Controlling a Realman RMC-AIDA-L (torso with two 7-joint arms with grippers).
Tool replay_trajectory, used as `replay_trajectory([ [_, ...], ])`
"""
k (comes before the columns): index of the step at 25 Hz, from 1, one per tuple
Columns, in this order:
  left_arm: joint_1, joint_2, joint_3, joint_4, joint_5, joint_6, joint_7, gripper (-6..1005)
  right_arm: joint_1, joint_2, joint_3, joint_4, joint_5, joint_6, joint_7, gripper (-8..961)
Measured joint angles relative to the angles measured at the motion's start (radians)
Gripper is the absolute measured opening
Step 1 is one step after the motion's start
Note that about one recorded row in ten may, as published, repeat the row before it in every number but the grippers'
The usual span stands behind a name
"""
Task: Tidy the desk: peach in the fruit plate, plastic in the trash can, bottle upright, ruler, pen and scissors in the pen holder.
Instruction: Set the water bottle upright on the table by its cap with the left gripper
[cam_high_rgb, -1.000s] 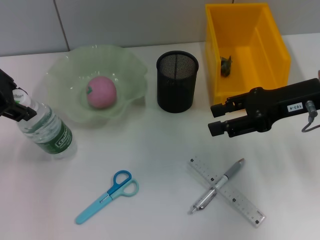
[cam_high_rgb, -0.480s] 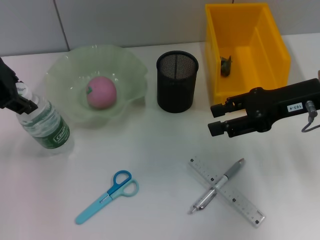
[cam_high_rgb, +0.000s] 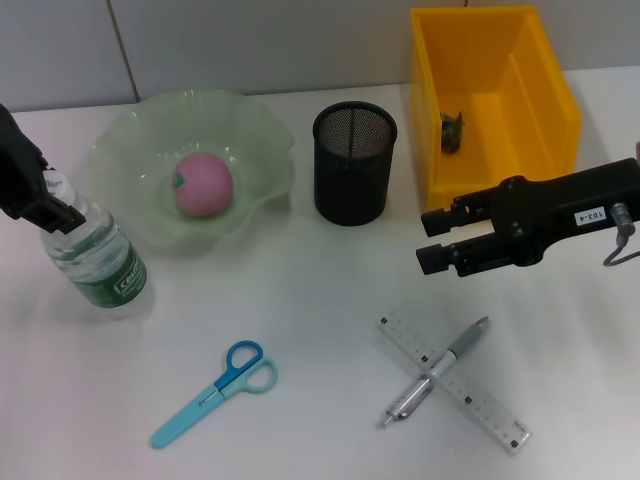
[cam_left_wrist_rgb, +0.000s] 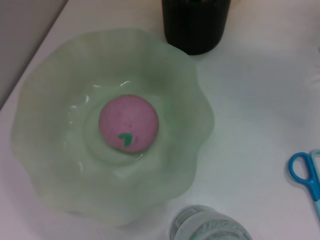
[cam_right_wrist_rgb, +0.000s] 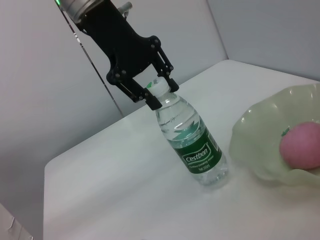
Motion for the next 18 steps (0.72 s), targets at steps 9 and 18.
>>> replay_trajectory([
  [9,-0.018,0.017,0.007,-0.028,0.000,0.005,-0.009,435,-0.001,0.001,-0.001,0.006,0.000,-0.001,0.000,658],
  [18,-0.023,0.020,0.009,-0.038,0.000,-0.004,-0.009,457,0.000,0.001,0.000,0.008,0.000,-0.001,0.001,658],
])
